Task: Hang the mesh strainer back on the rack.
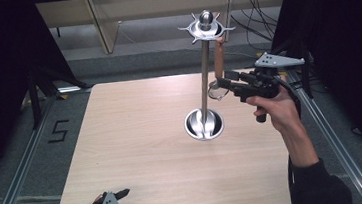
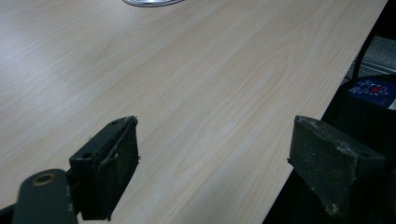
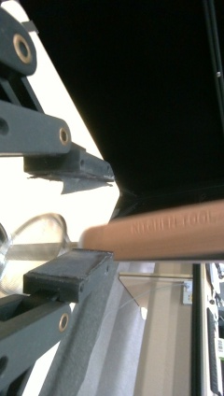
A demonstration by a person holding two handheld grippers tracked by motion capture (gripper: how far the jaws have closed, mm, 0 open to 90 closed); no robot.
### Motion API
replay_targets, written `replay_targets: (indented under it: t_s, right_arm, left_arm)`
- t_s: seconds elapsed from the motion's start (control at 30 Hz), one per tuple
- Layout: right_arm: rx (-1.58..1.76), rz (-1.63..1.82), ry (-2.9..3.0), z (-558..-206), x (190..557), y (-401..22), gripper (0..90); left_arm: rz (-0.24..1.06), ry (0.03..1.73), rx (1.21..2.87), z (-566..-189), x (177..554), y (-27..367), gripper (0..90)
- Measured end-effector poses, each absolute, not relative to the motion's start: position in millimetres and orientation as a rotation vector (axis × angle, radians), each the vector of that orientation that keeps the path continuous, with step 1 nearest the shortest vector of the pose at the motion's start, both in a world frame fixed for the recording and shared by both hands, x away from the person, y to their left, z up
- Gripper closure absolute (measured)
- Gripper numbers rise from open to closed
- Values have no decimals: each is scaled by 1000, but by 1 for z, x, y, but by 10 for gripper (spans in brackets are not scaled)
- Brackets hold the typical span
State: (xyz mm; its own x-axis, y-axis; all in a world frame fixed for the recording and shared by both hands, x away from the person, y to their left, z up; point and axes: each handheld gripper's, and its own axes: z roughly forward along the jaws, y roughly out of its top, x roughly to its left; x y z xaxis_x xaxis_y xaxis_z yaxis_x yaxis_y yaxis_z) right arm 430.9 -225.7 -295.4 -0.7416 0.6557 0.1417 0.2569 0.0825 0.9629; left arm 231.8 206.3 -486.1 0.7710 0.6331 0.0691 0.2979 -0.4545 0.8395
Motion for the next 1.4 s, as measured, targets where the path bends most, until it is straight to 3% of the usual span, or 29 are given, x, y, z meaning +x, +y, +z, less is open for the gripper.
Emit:
replay_targets:
  t_s: [0.5, 1.4]
  right_arm:
    - [879, 1693, 2025, -309, 398, -222, 459]
    - [900, 1592, 2085, -332, 397, -214, 394]
  left_arm:
    - [477, 684, 2072, -486, 232, 207, 152]
    - [488, 671, 2071, -484, 231, 208, 150]
